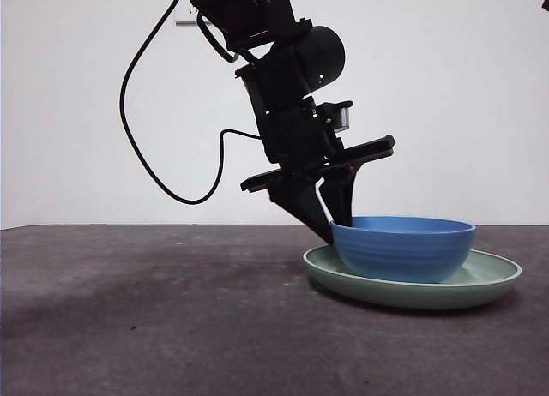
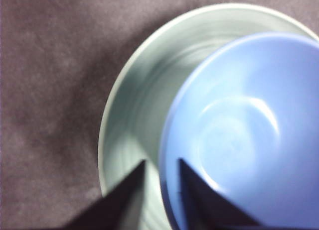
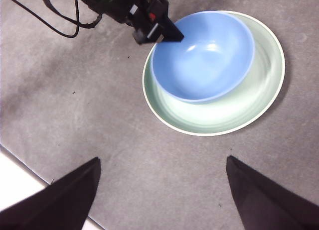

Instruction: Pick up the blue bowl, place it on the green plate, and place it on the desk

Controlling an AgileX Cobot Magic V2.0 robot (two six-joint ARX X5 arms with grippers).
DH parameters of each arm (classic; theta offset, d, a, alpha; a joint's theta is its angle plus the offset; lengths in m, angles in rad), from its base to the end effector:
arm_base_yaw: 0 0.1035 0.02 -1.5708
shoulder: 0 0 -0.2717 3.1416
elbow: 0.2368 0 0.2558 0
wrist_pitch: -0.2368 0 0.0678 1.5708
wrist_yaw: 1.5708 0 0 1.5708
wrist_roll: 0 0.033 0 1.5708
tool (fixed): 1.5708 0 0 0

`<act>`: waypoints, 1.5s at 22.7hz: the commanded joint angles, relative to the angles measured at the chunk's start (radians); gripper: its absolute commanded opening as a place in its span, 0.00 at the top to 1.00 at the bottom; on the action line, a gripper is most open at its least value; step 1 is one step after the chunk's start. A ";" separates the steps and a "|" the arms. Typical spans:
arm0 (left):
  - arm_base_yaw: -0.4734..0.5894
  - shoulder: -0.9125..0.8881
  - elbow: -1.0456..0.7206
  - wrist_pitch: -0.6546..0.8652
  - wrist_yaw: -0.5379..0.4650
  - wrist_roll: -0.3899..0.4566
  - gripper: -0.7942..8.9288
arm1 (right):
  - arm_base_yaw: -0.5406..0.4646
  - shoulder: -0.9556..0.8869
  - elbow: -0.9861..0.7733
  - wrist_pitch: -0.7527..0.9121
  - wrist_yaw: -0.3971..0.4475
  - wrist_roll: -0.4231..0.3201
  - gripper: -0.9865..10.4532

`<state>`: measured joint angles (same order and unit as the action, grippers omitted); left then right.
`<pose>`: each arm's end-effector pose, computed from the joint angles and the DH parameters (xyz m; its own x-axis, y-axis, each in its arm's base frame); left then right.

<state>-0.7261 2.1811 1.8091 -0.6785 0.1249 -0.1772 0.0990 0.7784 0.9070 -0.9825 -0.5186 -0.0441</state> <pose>0.3556 -0.3212 0.2044 0.2861 -0.4207 -0.8609 0.5797 0.7914 -0.1940 0.1266 0.0290 0.3130 0.5189 0.5496 -0.6547 -0.4426 0.8280 0.3443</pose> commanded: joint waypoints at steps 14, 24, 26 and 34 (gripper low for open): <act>0.078 -0.333 0.034 -0.039 0.024 0.012 0.72 | 0.003 0.005 0.017 0.010 0.029 0.011 0.56; 0.250 -0.784 -0.217 -0.068 0.108 0.081 0.72 | 0.003 0.005 0.017 0.010 0.030 0.011 0.56; 0.264 -0.878 -0.368 -0.036 0.176 0.091 0.72 | 0.003 0.005 0.017 0.010 0.029 0.011 0.56; 0.267 -1.148 -0.861 0.066 0.434 0.113 0.72 | 0.003 0.005 0.017 0.010 0.029 0.011 0.56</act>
<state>-0.4553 1.0229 0.9371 -0.6277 0.5526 -0.0841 0.0990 0.7784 0.9070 -0.9825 -0.4904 -0.0441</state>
